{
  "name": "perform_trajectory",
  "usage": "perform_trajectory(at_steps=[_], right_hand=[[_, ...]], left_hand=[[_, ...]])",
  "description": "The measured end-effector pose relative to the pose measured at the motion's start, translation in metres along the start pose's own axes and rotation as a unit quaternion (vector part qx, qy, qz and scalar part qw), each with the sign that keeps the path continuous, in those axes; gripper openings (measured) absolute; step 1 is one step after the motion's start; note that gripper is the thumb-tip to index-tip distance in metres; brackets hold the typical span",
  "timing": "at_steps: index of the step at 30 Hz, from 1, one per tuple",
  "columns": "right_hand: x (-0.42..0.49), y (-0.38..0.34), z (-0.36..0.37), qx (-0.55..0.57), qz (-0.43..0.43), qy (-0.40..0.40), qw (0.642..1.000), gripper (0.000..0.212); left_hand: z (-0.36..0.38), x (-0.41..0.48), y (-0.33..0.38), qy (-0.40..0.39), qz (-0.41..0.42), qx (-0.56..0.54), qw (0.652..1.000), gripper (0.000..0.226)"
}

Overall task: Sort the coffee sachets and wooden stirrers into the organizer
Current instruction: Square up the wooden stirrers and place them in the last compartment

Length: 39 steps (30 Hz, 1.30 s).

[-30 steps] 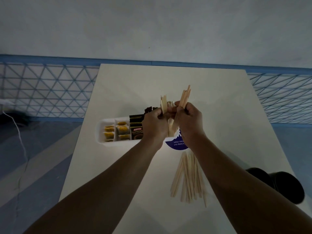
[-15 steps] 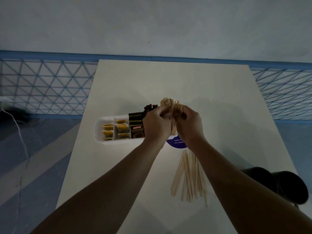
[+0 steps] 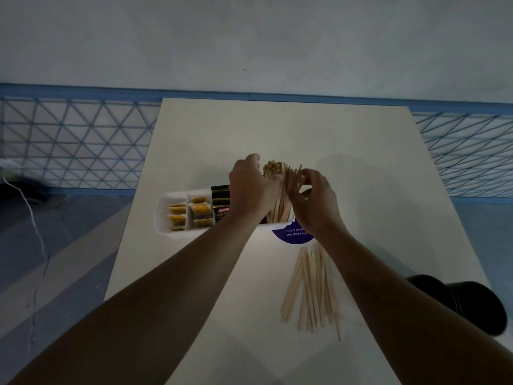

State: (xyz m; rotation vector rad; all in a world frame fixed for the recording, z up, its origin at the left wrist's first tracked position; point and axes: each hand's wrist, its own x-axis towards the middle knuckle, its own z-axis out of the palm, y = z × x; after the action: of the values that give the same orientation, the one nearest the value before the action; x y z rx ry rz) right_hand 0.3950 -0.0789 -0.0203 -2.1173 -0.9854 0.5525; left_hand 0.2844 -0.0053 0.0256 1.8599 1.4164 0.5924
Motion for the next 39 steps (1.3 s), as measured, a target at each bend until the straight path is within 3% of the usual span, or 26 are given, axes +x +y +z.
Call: perform_trajectory(at_steps=[3, 10, 20, 32, 36, 39], right_hand=[[0.002, 0.002, 0.001, -0.018, 0.002, -0.051, 0.999, 0.024], [0.002, -0.004, 0.002, -0.041, 0.005, -0.137, 0.99, 0.04], [0.004, -0.012, 0.001, -0.132, -0.123, -0.114, 0.977, 0.057], [-0.003, 0.001, -0.004, -0.143, -0.006, -0.145, 0.979, 0.044], [-0.009, 0.004, -0.013, -0.161, 0.018, -0.149, 0.975, 0.049], [-0.02, 0.01, -0.024, -0.15, 0.021, -0.128, 0.98, 0.05]], left_hand=[[0.004, 0.007, 0.001, -0.053, -0.012, 0.038, 0.998, 0.058], [0.009, 0.013, -0.001, -0.068, 0.021, 0.048, 0.996, 0.021], [0.003, 0.004, -0.003, -0.035, 0.071, -0.03, 0.996, 0.024], [-0.005, -0.002, 0.002, -0.019, 0.054, -0.012, 0.998, 0.047], [-0.006, -0.01, 0.008, 0.007, 0.078, -0.042, 0.996, 0.041], [-0.004, -0.019, 0.011, 0.019, 0.094, -0.046, 0.994, 0.022]])
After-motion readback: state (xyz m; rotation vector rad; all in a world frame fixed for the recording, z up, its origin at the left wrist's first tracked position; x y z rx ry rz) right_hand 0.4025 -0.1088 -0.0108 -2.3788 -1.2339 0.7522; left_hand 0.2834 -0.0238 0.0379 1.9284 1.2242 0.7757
